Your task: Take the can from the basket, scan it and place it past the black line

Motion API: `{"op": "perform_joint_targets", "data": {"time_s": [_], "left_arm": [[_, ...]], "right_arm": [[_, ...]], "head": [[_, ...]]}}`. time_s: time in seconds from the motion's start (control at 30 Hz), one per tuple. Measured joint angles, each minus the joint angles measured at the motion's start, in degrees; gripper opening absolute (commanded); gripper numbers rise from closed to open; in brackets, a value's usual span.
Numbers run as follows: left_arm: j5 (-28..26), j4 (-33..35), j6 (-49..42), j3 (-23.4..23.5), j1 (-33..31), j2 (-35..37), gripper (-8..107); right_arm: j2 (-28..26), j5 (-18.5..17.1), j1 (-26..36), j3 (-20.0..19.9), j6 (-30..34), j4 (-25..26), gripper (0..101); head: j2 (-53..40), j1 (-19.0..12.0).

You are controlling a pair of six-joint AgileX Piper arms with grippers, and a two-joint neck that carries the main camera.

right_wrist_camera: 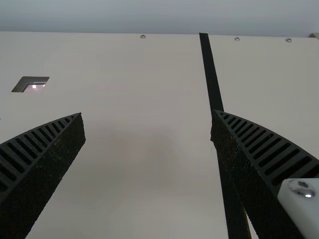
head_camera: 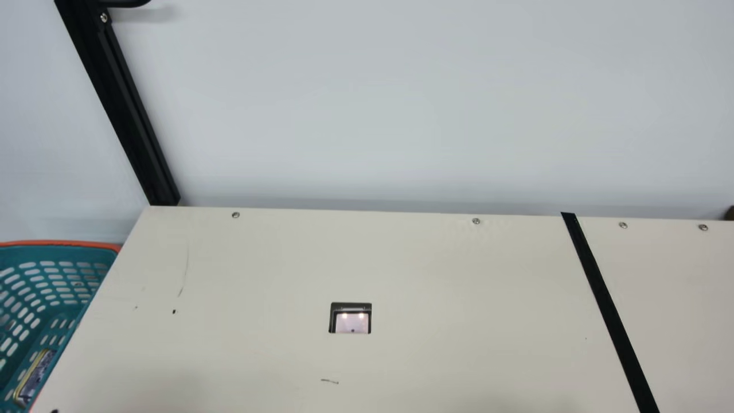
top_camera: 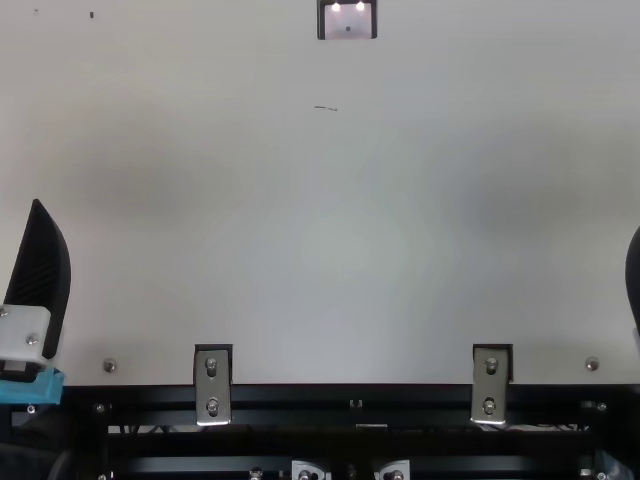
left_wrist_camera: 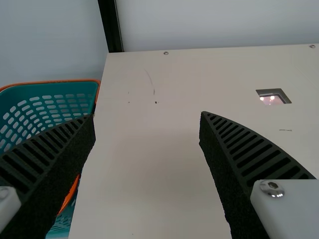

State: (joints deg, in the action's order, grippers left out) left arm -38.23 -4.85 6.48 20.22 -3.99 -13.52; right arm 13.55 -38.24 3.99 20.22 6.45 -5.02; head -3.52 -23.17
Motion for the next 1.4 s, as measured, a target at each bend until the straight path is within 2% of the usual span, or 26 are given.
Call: {"op": "perform_joint_targets", "data": {"time_s": [0.23,0.5,0.7,0.83,1.4], "left_arm": [[0.0,0.0,0.0,0.0,0.0,0.0,90],[0.0,0.0,0.0,0.0,0.0,0.0,90],[0.0,0.0,0.0,0.0,0.0,0.0,90],[0.0,0.0,0.0,0.0,0.0,0.0,90],[0.0,0.0,0.0,0.0,0.0,0.0,90]], "right_arm": [[0.0,0.0,0.0,0.0,0.0,0.0,101],[0.0,0.0,0.0,0.0,0.0,0.0,101],[0.0,0.0,0.0,0.0,0.0,0.0,101],[0.0,0.0,0.0,0.0,0.0,0.0,101],[0.0,0.0,0.0,0.0,0.0,0.0,101]], "head": [[-11.1,0.0],[-29.9,0.0],[-39.3,0.3],[-42.2,0.0],[-42.5,0.0]]}}
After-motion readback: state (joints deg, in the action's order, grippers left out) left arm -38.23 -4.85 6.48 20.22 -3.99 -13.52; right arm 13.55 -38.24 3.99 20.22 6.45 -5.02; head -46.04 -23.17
